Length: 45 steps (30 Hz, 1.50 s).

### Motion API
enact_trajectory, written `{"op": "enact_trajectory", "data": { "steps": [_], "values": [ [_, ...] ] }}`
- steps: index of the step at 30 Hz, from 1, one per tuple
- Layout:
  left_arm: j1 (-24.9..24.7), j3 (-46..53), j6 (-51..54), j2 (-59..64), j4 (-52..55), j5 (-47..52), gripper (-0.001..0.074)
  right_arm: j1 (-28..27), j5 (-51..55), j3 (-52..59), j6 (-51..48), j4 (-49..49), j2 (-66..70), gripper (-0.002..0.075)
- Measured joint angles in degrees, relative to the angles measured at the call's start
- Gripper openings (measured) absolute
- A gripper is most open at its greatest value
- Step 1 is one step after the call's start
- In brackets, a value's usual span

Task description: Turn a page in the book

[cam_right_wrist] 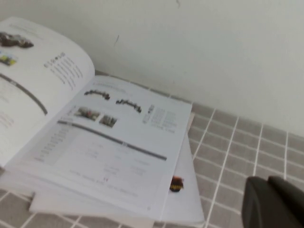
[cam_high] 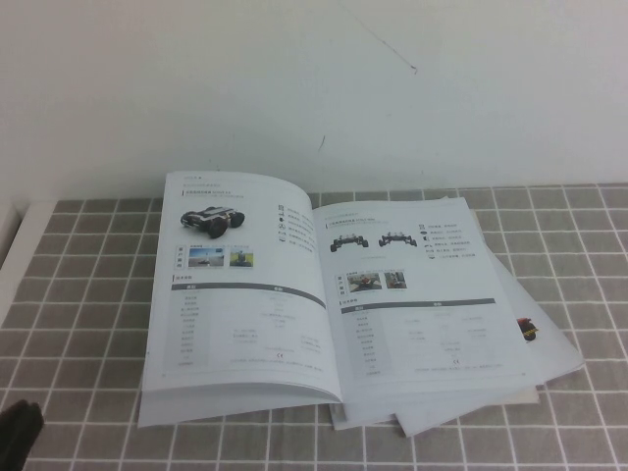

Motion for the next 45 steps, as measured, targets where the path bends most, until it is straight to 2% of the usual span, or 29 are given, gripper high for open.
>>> {"op": "enact_trajectory", "data": {
  "steps": [11, 22, 27, 32, 38, 45],
  "values": [
    [0.0, 13.09, 0.0, 0.0, 0.0, 0.51, -0.0003, 0.0, 4.3, 11.93, 0.22, 0.42, 0.0, -0.0001],
    [0.0, 13.58, -0.1, -0.1, -0.84, 2.51, -0.0003, 0.0, 3.32, 16.72, 0.22, 5.42, 0.0, -0.0001],
    [0.0, 13.58, -0.1, -5.29, 4.28, 2.39, -0.0003, 0.0, 3.28, 17.05, 0.22, 6.36, 0.0, -0.0001],
    [4.07, 13.58, 0.25, -12.32, 7.45, 2.47, -0.0003, 0.0, 3.28, 17.05, 0.22, 6.73, 0.0, -0.0001],
    [10.56, 13.47, 1.17, -13.4, 8.3, 6.0, -0.0003, 0.0, 3.28, 17.05, 0.22, 6.86, 0.0, -0.0001],
    [11.16, 13.38, 1.32, -13.48, 5.43, 6.47, -0.0003, 0.0, 3.28, 17.05, 0.22, 6.86, 0.0, -0.0001]
  ]
}}
